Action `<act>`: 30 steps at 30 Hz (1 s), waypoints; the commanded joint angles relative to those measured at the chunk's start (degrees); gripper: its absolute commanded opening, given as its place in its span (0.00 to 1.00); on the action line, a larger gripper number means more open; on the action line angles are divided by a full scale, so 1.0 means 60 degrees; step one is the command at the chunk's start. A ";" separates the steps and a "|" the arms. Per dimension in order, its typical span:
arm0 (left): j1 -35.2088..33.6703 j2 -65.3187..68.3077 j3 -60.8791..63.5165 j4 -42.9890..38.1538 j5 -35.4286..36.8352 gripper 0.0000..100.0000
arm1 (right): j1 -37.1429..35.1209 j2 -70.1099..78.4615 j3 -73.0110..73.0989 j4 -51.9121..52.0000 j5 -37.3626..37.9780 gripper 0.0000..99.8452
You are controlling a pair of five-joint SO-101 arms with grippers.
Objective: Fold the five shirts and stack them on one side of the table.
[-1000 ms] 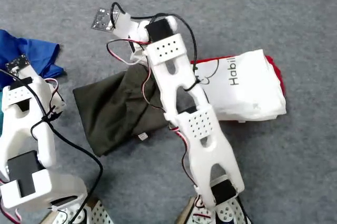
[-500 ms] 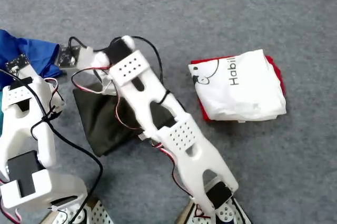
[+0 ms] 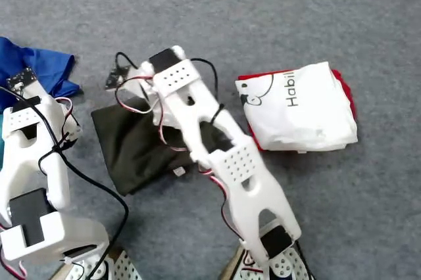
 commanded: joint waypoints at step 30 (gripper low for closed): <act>0.1480 -0.0168 -0.2711 0.2725 0.0205 0.02 | 0.0637 -0.7084 0.6982 -0.1275 -0.0103 0.00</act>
